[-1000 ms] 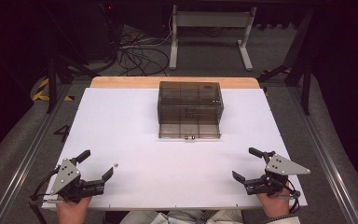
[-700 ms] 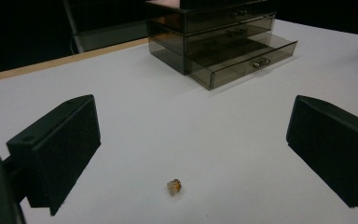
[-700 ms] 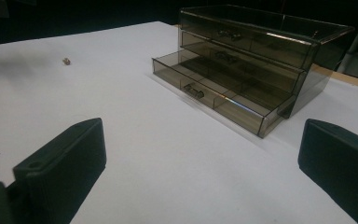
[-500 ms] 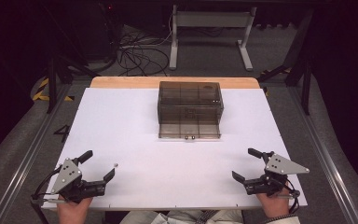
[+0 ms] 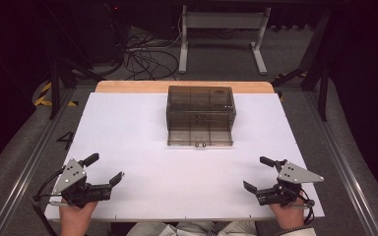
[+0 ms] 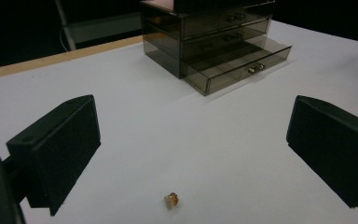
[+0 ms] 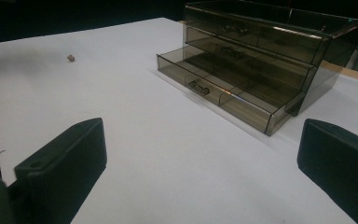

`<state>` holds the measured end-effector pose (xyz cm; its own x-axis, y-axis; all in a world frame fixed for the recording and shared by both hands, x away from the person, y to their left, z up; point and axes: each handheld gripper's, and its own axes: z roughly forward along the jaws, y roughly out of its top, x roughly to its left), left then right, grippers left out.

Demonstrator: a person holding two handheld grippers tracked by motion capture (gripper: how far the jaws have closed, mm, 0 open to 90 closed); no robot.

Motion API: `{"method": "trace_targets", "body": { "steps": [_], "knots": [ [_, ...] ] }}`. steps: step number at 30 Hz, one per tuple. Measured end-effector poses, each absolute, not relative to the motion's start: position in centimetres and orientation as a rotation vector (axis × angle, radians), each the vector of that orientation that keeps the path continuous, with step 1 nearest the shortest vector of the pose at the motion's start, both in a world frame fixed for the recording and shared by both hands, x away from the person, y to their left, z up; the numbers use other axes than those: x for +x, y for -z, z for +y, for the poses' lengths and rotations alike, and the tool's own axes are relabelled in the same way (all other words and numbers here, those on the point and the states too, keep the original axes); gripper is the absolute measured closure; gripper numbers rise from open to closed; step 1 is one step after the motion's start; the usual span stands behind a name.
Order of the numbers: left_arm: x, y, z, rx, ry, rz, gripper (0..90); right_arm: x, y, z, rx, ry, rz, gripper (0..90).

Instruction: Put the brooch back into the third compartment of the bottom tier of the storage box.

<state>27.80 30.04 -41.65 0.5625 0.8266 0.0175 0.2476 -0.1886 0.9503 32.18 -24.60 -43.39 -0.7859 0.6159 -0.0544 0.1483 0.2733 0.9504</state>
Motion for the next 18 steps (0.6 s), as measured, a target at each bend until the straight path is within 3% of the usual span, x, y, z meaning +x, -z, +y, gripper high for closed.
{"method": "trace_targets", "body": {
  "steps": [18],
  "knots": [
    [29.6, 40.2, 29.8, 1.764, -0.644, 0.902, 3.5, 32.3, 43.6, -24.2, 0.679, -1.537, 2.161, 2.3]
  ]
}}
